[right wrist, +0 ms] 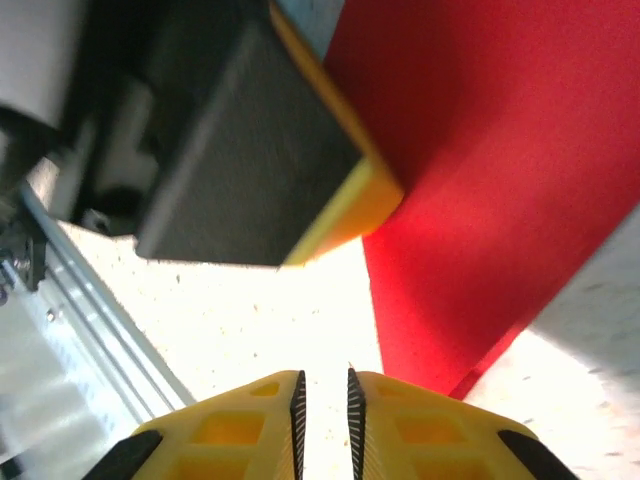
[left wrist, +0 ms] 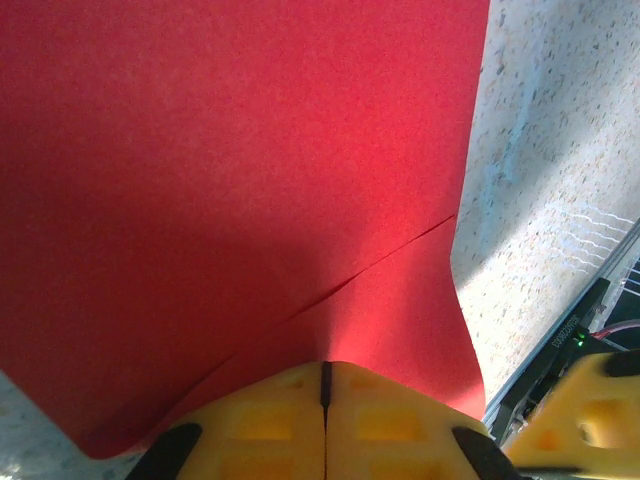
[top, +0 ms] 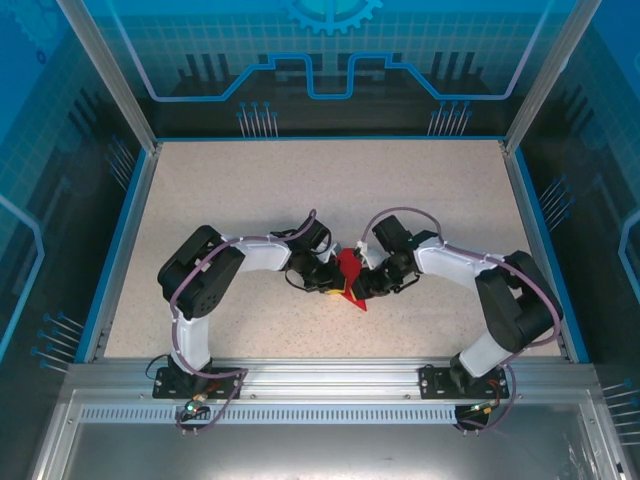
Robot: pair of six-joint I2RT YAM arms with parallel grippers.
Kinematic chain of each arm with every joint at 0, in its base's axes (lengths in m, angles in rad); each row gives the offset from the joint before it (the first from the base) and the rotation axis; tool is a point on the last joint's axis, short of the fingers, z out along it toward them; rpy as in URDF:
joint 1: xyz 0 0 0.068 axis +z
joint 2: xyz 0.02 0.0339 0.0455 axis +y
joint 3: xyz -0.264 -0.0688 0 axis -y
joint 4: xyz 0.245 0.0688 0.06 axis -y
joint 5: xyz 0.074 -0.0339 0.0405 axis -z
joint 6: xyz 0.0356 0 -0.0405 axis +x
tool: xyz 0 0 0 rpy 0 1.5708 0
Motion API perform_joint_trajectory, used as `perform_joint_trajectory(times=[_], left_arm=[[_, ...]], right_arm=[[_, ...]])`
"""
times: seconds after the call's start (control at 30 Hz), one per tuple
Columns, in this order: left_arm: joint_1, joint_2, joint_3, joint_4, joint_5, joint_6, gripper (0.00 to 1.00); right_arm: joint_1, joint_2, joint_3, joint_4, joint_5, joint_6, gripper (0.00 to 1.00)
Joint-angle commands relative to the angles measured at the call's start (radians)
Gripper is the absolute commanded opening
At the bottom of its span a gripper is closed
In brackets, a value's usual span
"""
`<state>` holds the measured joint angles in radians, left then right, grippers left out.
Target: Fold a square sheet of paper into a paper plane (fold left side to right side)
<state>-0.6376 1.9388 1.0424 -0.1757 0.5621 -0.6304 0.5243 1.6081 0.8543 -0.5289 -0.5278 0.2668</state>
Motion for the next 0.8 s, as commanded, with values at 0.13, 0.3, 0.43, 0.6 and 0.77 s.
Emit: perform_joint_trajectory(times=[0.13,0.3,0.43,0.6,0.77], left_arm=[[-0.005,0.038,-0.041,-0.057,-0.08,-0.009,0.06],[-0.006,0.038,-0.039,-0.062,-0.08,-0.006,0.06],[-0.005,0.038,-0.034,-0.067,-0.081,-0.003,0.06],[-0.006,0.042,-0.03,-0.07,-0.082,-0.003,0.06],[-0.005,0.045,-0.027,-0.073,-0.085,-0.003,0.06]], right_arm=[[0.015,0.092,-0.006,-0.013,-0.046,0.028,0.19],[0.016,0.107,-0.012,-0.034,0.0,0.031,0.19],[0.013,0.109,-0.019,-0.042,0.024,0.038,0.19],[-0.001,0.099,-0.032,-0.048,0.042,0.046,0.18],[-0.006,0.097,-0.044,-0.064,0.049,0.046,0.17]])
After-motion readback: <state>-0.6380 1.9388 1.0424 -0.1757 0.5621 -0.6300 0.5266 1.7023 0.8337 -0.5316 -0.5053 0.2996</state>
